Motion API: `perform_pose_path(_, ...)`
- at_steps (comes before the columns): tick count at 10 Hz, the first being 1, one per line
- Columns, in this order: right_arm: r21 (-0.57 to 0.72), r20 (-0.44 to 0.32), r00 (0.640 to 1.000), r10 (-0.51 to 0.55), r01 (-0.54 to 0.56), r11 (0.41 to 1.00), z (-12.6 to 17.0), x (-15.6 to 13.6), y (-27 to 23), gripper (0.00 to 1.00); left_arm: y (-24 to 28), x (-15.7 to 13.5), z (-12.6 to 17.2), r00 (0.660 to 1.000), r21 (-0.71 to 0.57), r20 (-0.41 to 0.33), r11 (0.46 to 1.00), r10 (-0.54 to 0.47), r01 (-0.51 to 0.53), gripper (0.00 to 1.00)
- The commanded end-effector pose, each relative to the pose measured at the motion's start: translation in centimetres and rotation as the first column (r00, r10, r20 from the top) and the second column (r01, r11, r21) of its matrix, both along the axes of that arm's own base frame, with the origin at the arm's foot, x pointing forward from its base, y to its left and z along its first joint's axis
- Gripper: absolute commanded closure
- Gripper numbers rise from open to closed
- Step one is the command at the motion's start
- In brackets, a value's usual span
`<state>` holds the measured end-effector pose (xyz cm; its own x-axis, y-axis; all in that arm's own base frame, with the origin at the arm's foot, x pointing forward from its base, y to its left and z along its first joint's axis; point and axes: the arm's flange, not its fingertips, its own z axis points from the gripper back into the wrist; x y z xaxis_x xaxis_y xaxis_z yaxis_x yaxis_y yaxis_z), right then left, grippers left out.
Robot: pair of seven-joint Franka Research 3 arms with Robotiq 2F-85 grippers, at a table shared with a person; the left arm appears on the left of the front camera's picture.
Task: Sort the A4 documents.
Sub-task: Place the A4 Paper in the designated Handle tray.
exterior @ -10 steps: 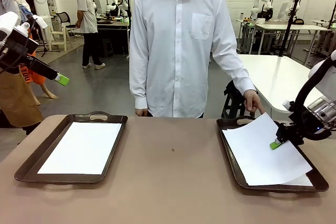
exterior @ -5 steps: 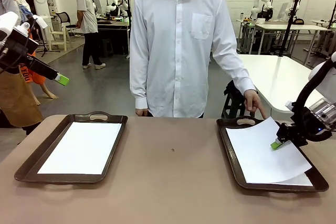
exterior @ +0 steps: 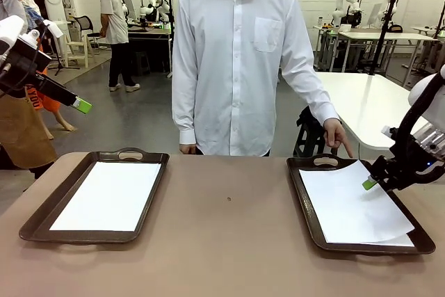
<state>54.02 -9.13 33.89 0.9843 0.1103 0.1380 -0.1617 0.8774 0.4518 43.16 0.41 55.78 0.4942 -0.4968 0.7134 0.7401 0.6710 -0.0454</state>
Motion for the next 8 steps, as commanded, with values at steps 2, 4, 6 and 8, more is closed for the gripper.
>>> perform_pose_path(2, -0.157, 0.032, 0.999, 0.005, 0.000, 0.988, 1.9, -1.3, 1.5, 0.13, 0.1, 0.0, 0.0, 1.000, 0.003, 0.007, 1.000, -0.006, 0.006, 0.00)
perform_pose_path(4, -0.144, 0.048, 0.999, 0.000, 0.007, 0.989, 2.5, -1.5, 1.8, 0.00, 0.1, 0.0, 0.0, 1.000, 0.003, 0.007, 1.000, -0.006, 0.006, 0.00)
perform_pose_path(6, -0.135, 0.047, 0.998, 0.034, -0.027, 0.990, 2.8, -0.8, 1.2, 0.00, 0.1, 0.0, 0.0, 1.000, 0.003, 0.007, 1.000, -0.006, 0.006, 0.00)
perform_pose_path(8, -0.135, 0.047, 0.998, 0.034, -0.027, 0.990, 2.8, -0.8, 1.2, 0.00, 0.1, 0.0, 0.0, 1.000, 0.003, 0.007, 1.000, -0.006, 0.006, 0.00)
